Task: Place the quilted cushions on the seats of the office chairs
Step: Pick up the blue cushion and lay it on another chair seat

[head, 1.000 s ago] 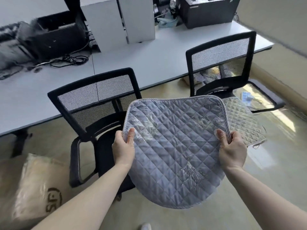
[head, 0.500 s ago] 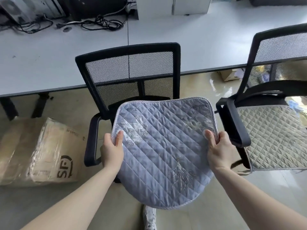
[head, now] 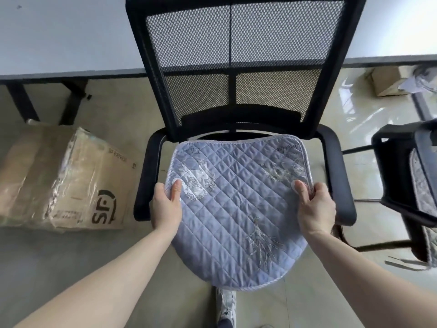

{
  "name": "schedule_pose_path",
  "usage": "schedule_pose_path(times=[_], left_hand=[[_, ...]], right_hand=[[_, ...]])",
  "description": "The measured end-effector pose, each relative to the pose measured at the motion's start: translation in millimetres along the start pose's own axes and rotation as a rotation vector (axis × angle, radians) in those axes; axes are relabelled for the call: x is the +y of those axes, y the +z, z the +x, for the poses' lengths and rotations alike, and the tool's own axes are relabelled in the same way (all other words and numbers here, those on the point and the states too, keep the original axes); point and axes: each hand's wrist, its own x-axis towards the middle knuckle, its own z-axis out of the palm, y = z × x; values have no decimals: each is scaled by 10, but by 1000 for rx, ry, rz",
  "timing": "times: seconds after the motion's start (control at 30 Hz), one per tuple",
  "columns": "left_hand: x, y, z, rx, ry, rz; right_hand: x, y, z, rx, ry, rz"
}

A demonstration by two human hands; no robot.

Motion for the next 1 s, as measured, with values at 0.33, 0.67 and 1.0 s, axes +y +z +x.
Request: schedule_pose_path(times=[0.33,0.67,1.0], left_hand=[[-518,729,386,-63,-52,75],[-844,1217,632,-116,-67,187],[-852,1319,727,-99,-59,409]], right_hand=[[509,817,324,-19,38,-64],[834,1212,608,1,120,-181],[887,1350,584,59,94,-411]])
